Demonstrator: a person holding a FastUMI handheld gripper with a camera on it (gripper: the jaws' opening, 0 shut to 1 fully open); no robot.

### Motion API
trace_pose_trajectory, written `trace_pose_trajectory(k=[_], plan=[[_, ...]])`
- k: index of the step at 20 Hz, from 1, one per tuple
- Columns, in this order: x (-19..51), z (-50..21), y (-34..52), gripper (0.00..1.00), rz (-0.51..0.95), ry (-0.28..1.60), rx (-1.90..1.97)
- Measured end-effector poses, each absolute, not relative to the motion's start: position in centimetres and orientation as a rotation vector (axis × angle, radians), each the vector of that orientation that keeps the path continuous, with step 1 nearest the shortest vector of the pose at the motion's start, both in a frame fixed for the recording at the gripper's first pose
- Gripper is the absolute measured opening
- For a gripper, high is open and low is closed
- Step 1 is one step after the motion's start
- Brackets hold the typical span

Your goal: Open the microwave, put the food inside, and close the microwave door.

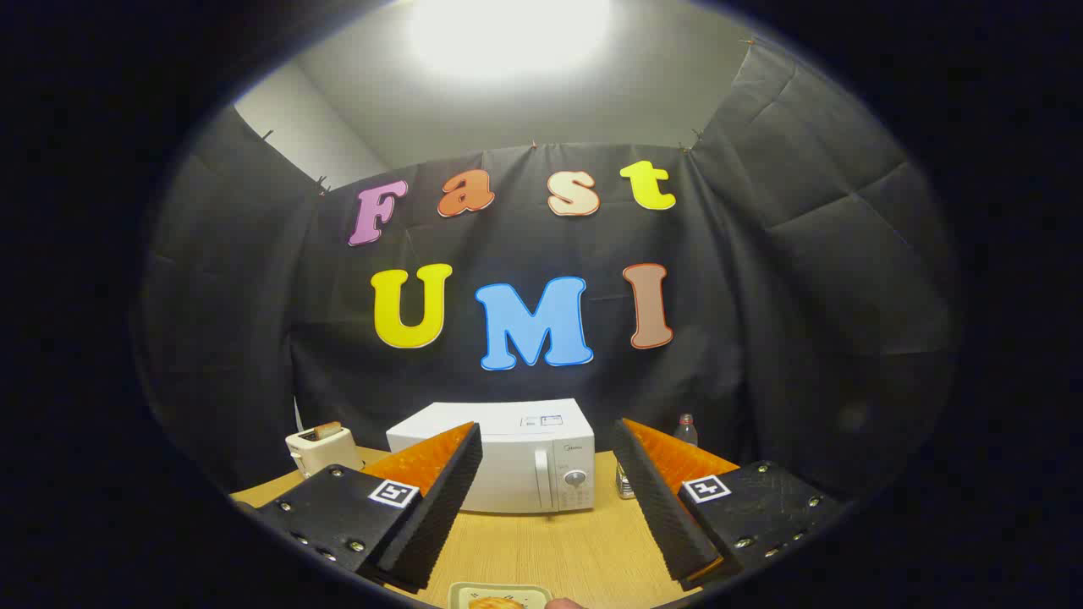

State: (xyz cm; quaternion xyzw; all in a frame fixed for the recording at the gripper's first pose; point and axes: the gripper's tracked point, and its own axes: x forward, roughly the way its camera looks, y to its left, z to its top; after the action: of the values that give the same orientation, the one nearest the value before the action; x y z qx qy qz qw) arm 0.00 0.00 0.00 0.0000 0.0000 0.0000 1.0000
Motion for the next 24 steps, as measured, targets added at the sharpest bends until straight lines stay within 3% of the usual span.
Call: trace_pose_trajectory(k=[15, 24], plan=[[1.6, -1.4, 3.1, 0.97, 0.058, 0.014, 0.028], [8.1, -2.8, 3.3, 0.98, 0.098, 0.005, 0.000]])
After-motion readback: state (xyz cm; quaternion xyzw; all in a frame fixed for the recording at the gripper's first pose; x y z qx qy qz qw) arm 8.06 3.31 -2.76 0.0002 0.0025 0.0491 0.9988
